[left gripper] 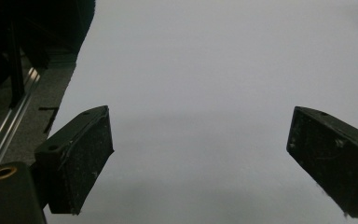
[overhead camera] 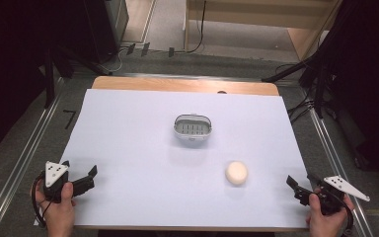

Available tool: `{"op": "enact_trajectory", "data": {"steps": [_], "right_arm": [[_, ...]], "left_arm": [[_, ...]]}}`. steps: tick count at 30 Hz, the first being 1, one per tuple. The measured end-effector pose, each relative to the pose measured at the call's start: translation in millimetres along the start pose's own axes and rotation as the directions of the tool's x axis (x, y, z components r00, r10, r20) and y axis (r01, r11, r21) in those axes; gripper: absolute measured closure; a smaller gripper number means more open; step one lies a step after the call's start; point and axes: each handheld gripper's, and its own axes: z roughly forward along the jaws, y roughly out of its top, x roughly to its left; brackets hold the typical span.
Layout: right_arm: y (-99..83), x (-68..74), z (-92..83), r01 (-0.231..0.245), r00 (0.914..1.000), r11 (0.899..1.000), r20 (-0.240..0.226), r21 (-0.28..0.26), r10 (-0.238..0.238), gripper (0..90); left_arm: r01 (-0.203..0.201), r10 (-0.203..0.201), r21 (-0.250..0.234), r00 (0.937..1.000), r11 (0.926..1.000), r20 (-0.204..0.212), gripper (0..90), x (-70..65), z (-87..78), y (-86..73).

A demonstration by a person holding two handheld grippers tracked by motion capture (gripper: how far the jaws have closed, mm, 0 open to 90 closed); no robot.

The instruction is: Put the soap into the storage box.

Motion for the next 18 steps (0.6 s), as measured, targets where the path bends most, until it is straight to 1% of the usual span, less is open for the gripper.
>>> {"op": "enact_trajectory", "data": {"steps": [1,2,4,7,9,11,12,13,14,15,16,17,18], "right_arm": [[1.8,0.8,1.3,0.012,0.9999,1.000,-0.010,0.024,-0.012,13.2],[1.8,0.8,1.3,0.012,0.9999,1.000,-0.010,0.024,-0.012,13.2],[5.4,3.6,4.4,0.024,0.9997,0.997,-0.008,0.073,-0.024,12.9],[9.8,7.0,9.9,0.018,0.9998,0.991,-0.009,0.130,-0.017,12.8],[13.1,9.1,12.3,0.021,0.9998,0.987,-0.008,0.159,-0.020,12.8],[17.0,12.2,12.9,0.026,0.9996,0.984,-0.003,0.174,-0.026,12.9],[21.4,15.8,12.6,0.025,0.9996,0.981,0.005,0.192,-0.026,12.9],[21.4,15.8,12.6,0.025,0.9996,0.981,0.005,0.192,-0.026,12.9],[24.5,18.7,11.8,0.032,0.9995,0.975,0.000,0.219,-0.033,12.4],[24.5,18.7,11.8,0.032,0.9995,0.975,0.000,0.219,-0.033,12.4],[26.2,21.6,11.1,0.028,0.9996,0.969,-0.016,0.245,-0.025,12.6],[26.2,21.6,11.1,0.028,0.9996,0.969,-0.016,0.245,-0.025,12.6],[28.3,25.4,12.9,0.039,0.9991,0.960,0.002,0.278,-0.041,13.2]], "left_arm": [[0.000,0.000,0.000,1.0000,1.0000,0.000,7.4,0.0,0.0,0.0],[0.002,-0.002,0.000,1.0000,1.0000,0.000,7.4,-0.2,0.4,0.0],[0.001,-0.001,0.005,1.0000,1.0000,0.000,7.4,-0.5,0.7,0.3],[0.001,-0.001,0.005,1.0000,1.0000,0.000,7.4,-0.5,0.7,0.3],[0.000,0.000,0.007,1.0000,1.0000,0.000,7.4,-0.5,0.8,0.3],[-0.004,0.004,0.009,1.0000,0.9999,-0.003,7.4,-0.9,1.2,0.4],[-0.009,0.009,0.011,1.0000,0.9999,-0.002,7.4,-1.1,1.2,0.5],[-0.009,0.009,0.011,1.0000,0.9999,-0.002,7.4,-1.1,1.2,0.5],[-0.009,0.009,0.009,1.0000,0.9999,-0.001,7.4,-1.2,1.2,0.3],[-0.009,0.009,0.009,1.0000,0.9999,-0.001,7.4,-1.2,1.2,0.3],[-0.009,0.009,0.008,1.0000,0.9999,-0.002,7.4,-1.1,1.0,0.3],[-0.009,0.009,0.008,1.0000,0.9999,-0.002,7.4,-1.1,1.0,0.3],[-0.009,0.009,0.007,1.0000,0.9999,-0.001,7.4,-1.3,0.9,0.2]]}}
